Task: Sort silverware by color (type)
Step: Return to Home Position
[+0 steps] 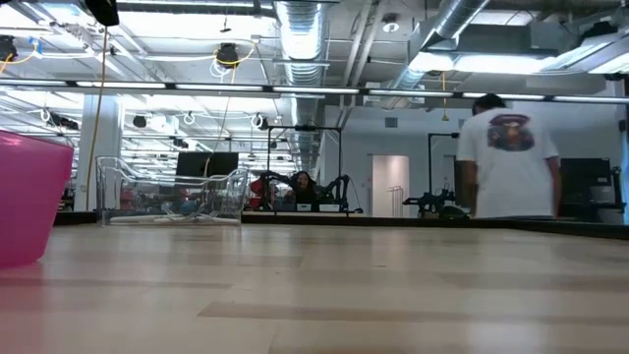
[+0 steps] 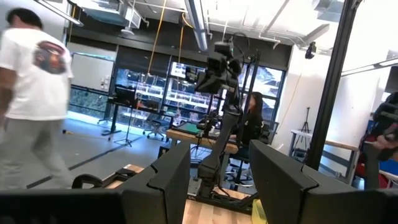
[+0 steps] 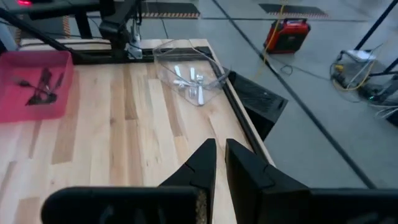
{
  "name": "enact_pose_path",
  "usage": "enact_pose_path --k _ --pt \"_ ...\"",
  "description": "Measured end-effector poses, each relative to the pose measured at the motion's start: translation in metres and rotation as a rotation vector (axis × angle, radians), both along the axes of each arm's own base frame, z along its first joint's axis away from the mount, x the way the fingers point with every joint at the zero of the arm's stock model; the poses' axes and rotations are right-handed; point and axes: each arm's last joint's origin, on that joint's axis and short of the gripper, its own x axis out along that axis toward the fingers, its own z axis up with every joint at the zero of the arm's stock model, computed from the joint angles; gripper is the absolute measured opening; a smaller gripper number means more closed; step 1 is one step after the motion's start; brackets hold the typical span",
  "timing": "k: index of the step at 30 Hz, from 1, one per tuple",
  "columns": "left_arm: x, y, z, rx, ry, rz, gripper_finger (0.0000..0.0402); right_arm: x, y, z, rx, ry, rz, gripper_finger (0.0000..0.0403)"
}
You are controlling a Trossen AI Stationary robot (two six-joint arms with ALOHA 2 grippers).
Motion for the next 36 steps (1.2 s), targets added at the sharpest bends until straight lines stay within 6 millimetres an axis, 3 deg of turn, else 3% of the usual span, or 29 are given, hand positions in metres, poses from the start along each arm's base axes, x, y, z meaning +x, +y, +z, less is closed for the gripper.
enact_pose_path --k 7,19,28,31,36 --pt "0.0 0.0 0.0 -0.001 0.0 0.001 0.0151 -0.038 0.009 -0.038 0.025 -0.009 -0.114 0.006" --pt "0.0 0.0 0.0 -0.022 -0.003 0.0 0.0151 -0.102 0.033 -0.091 0.154 -0.229 -0.177 0.006" --pt "0.001 -0.002 -0.003 -0.03 0.021 -0.051 0.0151 -0.103 0.034 -0.14 0.276 -0.266 -0.201 0.006" --pt "0.002 -0.003 -0.008 -0.023 0.065 -0.07 0.0151 -0.101 0.035 -0.145 0.279 -0.342 -0.14 0.006" --pt "0.003 -0.002 -0.011 -0.048 0.095 -0.057 0.0151 -0.105 0.039 -0.134 0.173 -0.595 0.086 0.006"
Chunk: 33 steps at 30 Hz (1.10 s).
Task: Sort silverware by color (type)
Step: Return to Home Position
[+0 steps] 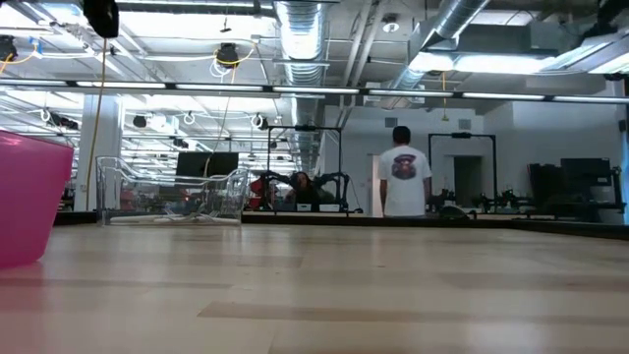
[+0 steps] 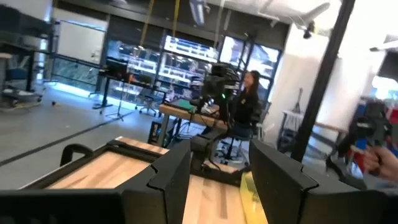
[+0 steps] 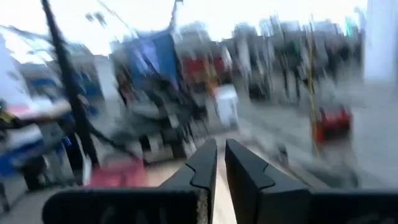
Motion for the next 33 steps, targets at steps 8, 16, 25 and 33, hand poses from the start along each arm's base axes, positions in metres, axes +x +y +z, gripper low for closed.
enact_pose_path --k 8,16,25,33 --pt "-0.001 0.001 0.003 -0.053 -0.04 0.007 0.0151 -0.003 -0.001 0.004 -0.095 -0.137 0.011 0.006" --pt "-0.008 0.006 0.005 -0.091 -0.06 0.068 0.0151 0.017 -0.006 -0.011 -0.111 -0.156 0.021 0.006" --pt "-0.021 0.012 -0.004 -0.168 -0.028 0.056 0.0151 0.058 -0.016 -0.059 -0.037 -0.109 0.037 0.006" --pt "-0.024 0.014 -0.016 -0.133 -0.009 0.083 0.0151 0.08 -0.022 -0.092 -0.032 -0.163 0.041 0.006"
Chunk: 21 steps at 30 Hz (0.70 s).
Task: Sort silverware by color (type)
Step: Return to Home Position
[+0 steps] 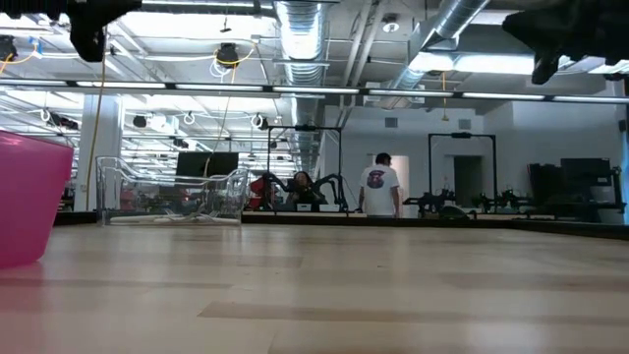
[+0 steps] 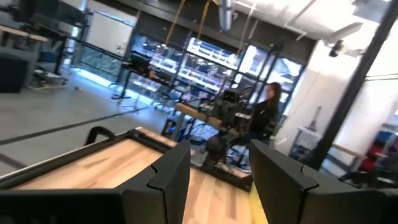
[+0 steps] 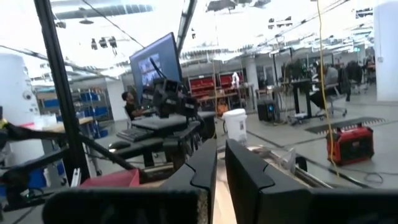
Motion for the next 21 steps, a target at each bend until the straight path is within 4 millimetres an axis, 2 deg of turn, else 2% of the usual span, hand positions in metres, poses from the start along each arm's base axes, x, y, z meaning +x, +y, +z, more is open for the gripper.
enact_pose_path --k 4,11,21 --pt "0.001 0.001 -0.01 0.004 0.036 0.048 0.0151 0.004 -0.001 -0.01 0.027 0.011 0.006 0.006" --pt "-0.002 0.003 -0.015 0.026 0.082 0.075 0.0151 0.009 -0.002 -0.023 0.063 0.042 0.016 0.006" --pt "-0.003 0.004 -0.016 0.097 0.122 0.145 0.0151 0.01 -0.002 -0.025 0.043 0.066 0.01 0.006"
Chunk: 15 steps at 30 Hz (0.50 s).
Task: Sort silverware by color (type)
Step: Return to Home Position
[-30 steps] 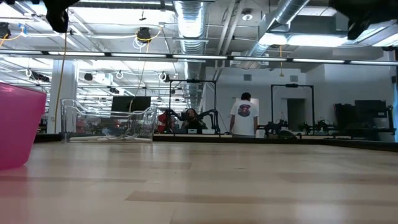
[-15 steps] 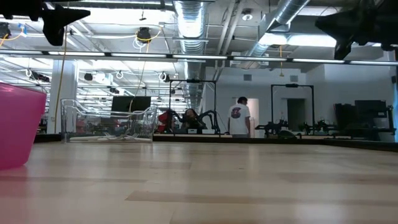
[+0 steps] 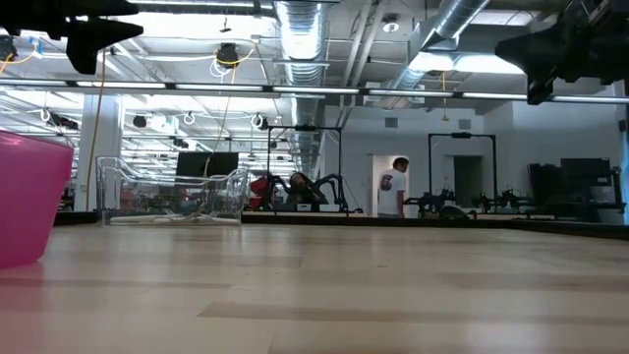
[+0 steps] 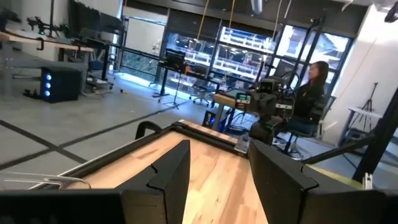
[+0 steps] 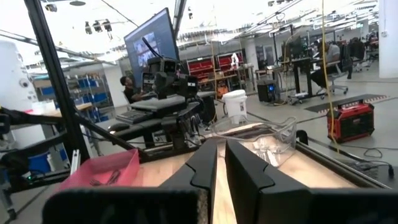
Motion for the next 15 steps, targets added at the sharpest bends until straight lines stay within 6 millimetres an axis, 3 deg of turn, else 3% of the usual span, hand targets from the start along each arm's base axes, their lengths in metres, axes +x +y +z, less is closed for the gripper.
enact_pose_path --k 5,11,15 --pt "0.001 -0.001 -0.005 0.004 0.032 0.005 0.0151 0.002 -0.001 -0.007 0.003 0.013 0.0 0.006" --pt "0.01 -0.002 -0.028 -0.036 0.049 0.12 0.0151 0.011 -0.003 -0.034 -0.003 -0.005 -0.002 0.006" --pt "0.014 -0.004 -0.038 -0.038 0.056 0.151 0.0151 0.011 -0.004 -0.035 -0.003 0.002 -0.01 0.006"
